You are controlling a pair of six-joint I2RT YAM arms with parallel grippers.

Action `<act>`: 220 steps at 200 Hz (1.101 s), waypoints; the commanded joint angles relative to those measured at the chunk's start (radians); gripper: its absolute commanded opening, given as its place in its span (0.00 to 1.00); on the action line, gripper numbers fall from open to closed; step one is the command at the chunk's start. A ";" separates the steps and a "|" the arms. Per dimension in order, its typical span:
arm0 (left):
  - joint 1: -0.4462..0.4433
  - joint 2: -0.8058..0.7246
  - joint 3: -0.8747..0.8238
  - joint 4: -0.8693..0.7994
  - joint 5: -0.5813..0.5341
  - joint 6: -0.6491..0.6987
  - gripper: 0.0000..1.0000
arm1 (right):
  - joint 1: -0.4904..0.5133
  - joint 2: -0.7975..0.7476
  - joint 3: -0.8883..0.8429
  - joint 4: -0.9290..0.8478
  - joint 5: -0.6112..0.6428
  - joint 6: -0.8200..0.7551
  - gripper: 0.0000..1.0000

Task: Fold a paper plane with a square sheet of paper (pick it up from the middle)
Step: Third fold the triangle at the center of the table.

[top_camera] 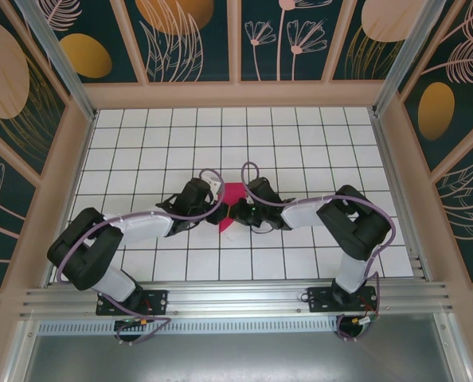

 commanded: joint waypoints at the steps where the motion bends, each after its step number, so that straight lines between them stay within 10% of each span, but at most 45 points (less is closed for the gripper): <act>1: 0.010 0.029 0.017 0.027 0.029 0.009 0.30 | -0.006 0.008 0.011 -0.003 0.003 -0.022 0.12; 114: 0.014 0.078 0.036 0.039 0.021 0.028 0.00 | -0.006 -0.003 0.018 -0.007 -0.009 -0.029 0.12; 220: 0.028 0.086 -0.006 0.074 0.019 0.025 0.00 | -0.003 -0.119 -0.060 0.012 0.012 0.009 0.13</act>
